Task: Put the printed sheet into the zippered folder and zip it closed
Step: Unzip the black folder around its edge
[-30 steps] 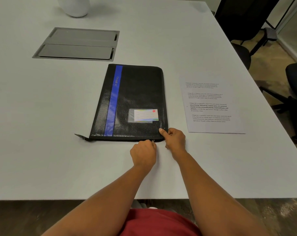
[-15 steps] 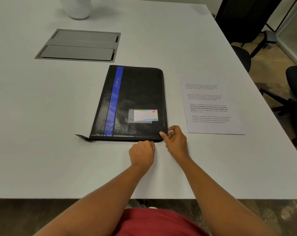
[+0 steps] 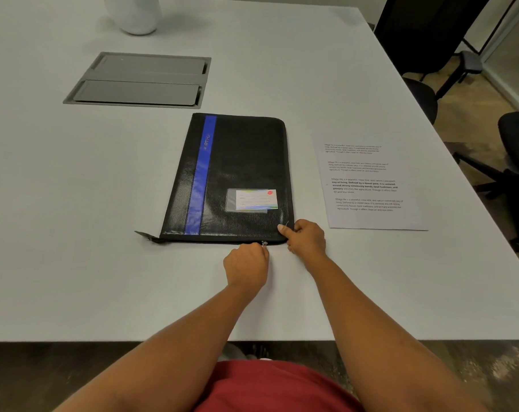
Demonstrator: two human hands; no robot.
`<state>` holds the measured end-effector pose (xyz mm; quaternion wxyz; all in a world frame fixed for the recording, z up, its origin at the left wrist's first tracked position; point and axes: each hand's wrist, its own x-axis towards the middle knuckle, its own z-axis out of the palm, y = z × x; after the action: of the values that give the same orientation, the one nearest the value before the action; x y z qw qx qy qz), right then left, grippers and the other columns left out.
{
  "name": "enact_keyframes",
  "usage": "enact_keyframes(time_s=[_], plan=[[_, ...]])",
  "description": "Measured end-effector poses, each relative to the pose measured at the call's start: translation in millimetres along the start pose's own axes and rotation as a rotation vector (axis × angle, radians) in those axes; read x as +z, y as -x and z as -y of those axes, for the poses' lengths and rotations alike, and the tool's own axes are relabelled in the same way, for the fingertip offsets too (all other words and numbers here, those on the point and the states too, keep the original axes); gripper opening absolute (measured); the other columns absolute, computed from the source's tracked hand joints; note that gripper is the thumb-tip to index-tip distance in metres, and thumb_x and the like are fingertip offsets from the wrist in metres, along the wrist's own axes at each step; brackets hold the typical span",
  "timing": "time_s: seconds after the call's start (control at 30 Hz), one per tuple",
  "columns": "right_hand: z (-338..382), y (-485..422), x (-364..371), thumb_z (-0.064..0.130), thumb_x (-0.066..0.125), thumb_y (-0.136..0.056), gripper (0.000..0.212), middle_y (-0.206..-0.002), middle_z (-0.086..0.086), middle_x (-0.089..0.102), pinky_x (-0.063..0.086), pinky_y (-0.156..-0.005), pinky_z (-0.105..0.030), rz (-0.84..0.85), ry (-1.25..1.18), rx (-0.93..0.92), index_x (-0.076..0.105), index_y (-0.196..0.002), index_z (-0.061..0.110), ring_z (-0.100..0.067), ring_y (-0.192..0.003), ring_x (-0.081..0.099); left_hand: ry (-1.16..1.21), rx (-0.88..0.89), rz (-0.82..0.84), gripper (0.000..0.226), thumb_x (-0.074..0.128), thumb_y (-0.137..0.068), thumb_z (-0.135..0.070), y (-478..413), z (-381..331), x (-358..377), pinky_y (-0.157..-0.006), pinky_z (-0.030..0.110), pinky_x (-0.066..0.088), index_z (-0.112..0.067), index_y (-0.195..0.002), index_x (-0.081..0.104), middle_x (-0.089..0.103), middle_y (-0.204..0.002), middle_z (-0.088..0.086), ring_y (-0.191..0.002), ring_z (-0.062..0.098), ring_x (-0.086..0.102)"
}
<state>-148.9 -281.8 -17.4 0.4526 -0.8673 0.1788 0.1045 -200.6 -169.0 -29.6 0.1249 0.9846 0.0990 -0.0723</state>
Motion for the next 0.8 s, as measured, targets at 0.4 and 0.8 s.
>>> enact_keyframes(time_s=[0.4,0.8], plan=[[3.9,4.1,0.3,0.038,0.068,-0.079,0.042,-0.083,-0.018,0.068,0.053,-0.079,-0.044,-0.019,-0.039,0.053,0.038,-0.056,0.019,-0.034,-0.079,0.064,0.008,-0.035,0.014,0.039,0.032,-0.098,-0.030,-0.9,-0.9,-3.5,-0.070,0.032,0.043,-0.009,-0.093,0.065,0.067,-0.099,0.011,-0.093,0.032,0.064],[2.4,3.1,-0.3,0.033,0.069,-0.079,0.043,-0.065,-0.011,0.060,0.053,-0.079,-0.045,0.015,-0.128,0.073,0.037,-0.056,0.017,-0.025,-0.061,0.055,0.054,-0.043,-0.002,0.043,0.033,-0.098,-0.034,-1.9,2.4,-1.6,-0.069,0.034,0.042,-0.008,-0.090,0.066,0.068,-0.097,0.014,-0.092,0.034,0.063]])
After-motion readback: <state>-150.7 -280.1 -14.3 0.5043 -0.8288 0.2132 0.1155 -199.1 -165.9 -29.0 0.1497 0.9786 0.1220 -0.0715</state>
